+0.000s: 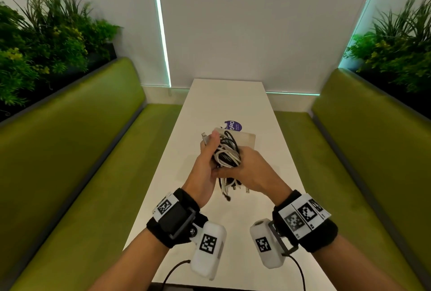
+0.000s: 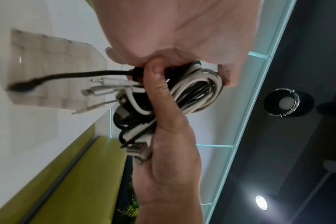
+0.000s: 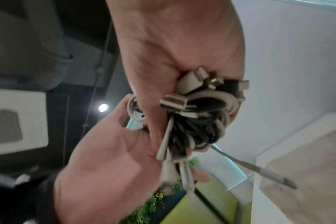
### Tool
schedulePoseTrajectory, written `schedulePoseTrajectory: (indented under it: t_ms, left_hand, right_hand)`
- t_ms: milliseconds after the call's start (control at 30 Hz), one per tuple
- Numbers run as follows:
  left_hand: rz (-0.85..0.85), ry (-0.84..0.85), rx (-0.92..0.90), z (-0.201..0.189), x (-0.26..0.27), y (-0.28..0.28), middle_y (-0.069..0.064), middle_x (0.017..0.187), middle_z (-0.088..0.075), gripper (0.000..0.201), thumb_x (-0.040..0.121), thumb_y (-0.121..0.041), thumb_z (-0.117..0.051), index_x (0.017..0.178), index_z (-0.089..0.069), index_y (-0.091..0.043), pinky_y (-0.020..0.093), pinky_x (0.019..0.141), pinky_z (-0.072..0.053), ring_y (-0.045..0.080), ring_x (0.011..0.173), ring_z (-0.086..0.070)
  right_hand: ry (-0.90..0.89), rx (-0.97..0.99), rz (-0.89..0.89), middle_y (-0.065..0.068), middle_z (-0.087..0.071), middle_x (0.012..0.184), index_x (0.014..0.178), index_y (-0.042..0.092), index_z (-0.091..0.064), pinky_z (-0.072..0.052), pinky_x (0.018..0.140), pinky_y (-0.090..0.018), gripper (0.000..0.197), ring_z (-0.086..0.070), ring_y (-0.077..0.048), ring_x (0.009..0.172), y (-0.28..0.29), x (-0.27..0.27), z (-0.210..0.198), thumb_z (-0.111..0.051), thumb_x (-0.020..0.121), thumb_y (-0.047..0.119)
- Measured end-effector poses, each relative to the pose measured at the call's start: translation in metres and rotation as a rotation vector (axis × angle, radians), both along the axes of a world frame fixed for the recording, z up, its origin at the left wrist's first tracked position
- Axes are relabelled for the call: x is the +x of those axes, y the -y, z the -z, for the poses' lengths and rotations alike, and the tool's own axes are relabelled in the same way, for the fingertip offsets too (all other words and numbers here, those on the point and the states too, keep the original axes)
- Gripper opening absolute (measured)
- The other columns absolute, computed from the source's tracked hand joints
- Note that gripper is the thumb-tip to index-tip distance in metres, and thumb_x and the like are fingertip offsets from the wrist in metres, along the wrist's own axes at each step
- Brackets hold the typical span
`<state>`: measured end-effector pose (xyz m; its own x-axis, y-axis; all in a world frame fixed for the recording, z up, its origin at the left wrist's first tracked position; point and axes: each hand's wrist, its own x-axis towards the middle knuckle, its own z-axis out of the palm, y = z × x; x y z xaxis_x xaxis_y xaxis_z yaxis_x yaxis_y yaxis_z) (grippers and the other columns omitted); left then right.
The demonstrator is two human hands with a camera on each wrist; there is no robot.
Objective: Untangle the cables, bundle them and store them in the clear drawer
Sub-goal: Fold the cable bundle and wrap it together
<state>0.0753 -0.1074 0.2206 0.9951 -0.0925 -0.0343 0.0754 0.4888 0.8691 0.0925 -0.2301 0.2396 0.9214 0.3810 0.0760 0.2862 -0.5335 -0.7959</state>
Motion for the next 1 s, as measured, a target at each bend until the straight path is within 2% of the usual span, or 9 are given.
schedulePoseTrajectory:
  t_ms: [133,233,300,433,533,700,800,933,1000]
  left_hand:
    - [-0.039,0.050,0.143,0.005,-0.004,0.002,0.004,0.117,-0.067,0.092,0.057,-0.058,-0.082,0.130,-0.042,-0.020,0.019,0.075,-0.053,0.009,0.102,-0.067]
    - [-0.165,0.040,0.200,0.003,-0.003,0.007,0.011,0.114,-0.067,0.066,0.071,-0.025,-0.082,0.124,-0.045,-0.016,0.022,0.072,-0.055,0.015,0.096,-0.070]
    - [-0.211,0.028,0.193,0.002,-0.003,0.009,0.011,0.110,-0.069,0.055,0.076,-0.021,-0.078,0.121,-0.047,-0.016,0.025,0.067,-0.056,0.018,0.094,-0.070]
    - [-0.154,0.029,0.195,0.003,-0.003,0.007,0.010,0.113,-0.068,0.055,0.079,-0.028,-0.075,0.123,-0.043,-0.016,0.032,0.072,-0.057,0.019,0.097,-0.070]
    - [-0.045,0.084,0.258,-0.001,-0.004,0.005,0.006,0.118,-0.065,0.073,0.070,-0.052,-0.068,0.127,-0.037,-0.018,0.022,0.074,-0.054,0.007,0.099,-0.068]
    - [0.051,0.019,0.225,-0.013,0.001,0.006,0.001,0.126,-0.064,0.090,0.071,-0.081,-0.050,0.140,-0.040,-0.024,0.022,0.083,-0.053,0.008,0.111,-0.064]
    - [0.078,0.027,0.216,-0.021,-0.001,0.002,-0.004,0.115,-0.070,0.068,0.089,-0.072,-0.016,0.118,-0.060,-0.028,0.018,0.084,-0.051,0.006,0.108,-0.064]
    - [0.069,0.079,0.228,-0.025,-0.005,0.002,-0.008,0.109,-0.072,0.063,0.093,-0.064,-0.013,0.113,-0.061,-0.029,0.017,0.088,-0.050,0.001,0.104,-0.065]
    - [0.084,0.086,0.233,-0.027,-0.003,-0.001,-0.018,0.095,-0.073,0.054,0.095,-0.061,-0.011,0.102,-0.058,-0.036,0.009,0.077,-0.050,-0.008,0.092,-0.066]
  right_hand:
    - [0.023,-0.039,0.048,-0.003,-0.072,0.079,0.096,0.017,-0.067,-0.057,0.067,-0.043,0.023,-0.068,-0.020,0.067,-0.001,0.001,0.007,-0.073,0.074,0.022]
    - [0.055,-0.047,0.044,-0.006,-0.072,0.088,0.108,0.015,-0.063,-0.058,0.068,-0.045,0.031,-0.068,-0.023,0.075,-0.009,-0.001,0.008,-0.067,0.077,0.020]
    - [0.002,-0.015,-0.012,-0.010,-0.071,0.095,0.113,0.014,-0.061,-0.058,0.073,-0.046,0.035,-0.069,-0.026,0.081,-0.009,-0.002,0.004,-0.067,0.078,0.016]
    - [-0.037,0.056,-0.045,-0.006,-0.072,0.098,0.111,0.016,-0.063,-0.057,0.078,-0.037,0.036,-0.069,-0.021,0.086,-0.003,-0.001,0.003,-0.073,0.077,0.011]
    - [-0.066,0.213,0.037,0.006,-0.071,0.080,0.092,0.023,-0.065,-0.057,0.067,-0.025,0.024,-0.068,-0.013,0.074,-0.003,-0.002,0.011,-0.072,0.077,0.007]
    - [-0.113,0.506,0.177,-0.018,-0.072,0.083,0.091,0.009,-0.069,-0.057,0.068,-0.046,0.020,-0.070,-0.034,0.077,-0.011,-0.012,0.024,-0.069,0.074,-0.002]
    - [-0.188,0.560,0.186,-0.019,-0.070,0.075,0.083,0.004,-0.069,-0.056,0.061,-0.043,0.014,-0.067,-0.030,0.066,-0.013,-0.012,0.024,-0.069,0.073,-0.005]
    - [-0.186,0.573,0.194,-0.023,-0.071,0.080,0.084,0.004,-0.070,-0.058,0.064,-0.046,0.013,-0.068,-0.035,0.071,-0.016,-0.010,0.022,-0.070,0.073,-0.004]
    - [-0.177,0.554,0.228,-0.026,-0.069,0.082,0.084,0.003,-0.069,-0.057,0.065,-0.050,0.013,-0.068,-0.038,0.074,-0.020,-0.008,0.021,-0.071,0.073,-0.001]
